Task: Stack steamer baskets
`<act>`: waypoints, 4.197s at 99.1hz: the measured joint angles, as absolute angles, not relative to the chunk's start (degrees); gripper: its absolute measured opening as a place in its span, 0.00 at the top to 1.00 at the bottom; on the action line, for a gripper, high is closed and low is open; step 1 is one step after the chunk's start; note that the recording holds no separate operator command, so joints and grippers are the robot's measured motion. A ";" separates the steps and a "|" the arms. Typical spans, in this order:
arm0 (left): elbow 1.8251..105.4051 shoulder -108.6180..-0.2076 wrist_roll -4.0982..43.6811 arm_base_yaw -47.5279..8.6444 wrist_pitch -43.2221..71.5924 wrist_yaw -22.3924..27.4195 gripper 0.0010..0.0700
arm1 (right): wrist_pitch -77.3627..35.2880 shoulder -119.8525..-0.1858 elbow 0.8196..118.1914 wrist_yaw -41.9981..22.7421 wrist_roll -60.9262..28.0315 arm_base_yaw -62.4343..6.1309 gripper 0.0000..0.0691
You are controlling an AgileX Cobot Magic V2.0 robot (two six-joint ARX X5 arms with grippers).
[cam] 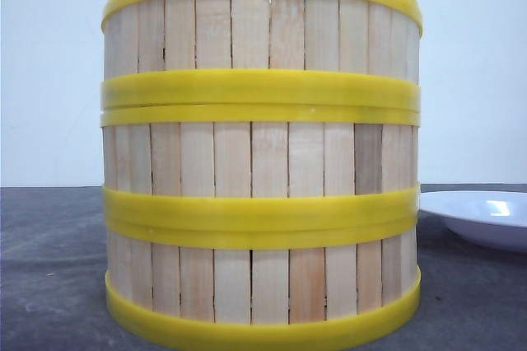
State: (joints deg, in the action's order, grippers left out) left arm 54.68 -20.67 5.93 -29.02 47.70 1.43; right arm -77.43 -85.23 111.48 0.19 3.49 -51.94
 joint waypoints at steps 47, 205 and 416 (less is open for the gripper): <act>54.70 -20.67 5.93 -29.02 47.77 1.41 0.57 | -77.45 -82.28 106.19 -0.49 4.34 -52.12 0.92; 54.70 -20.67 5.56 -29.02 47.57 1.41 0.57 | -72.12 -93.32 103.39 -0.86 3.11 -52.07 0.92; 44.60 -20.67 6.92 -29.02 41.74 6.33 0.57 | -67.81 -34.04 67.48 -32.18 21.34 -56.23 0.50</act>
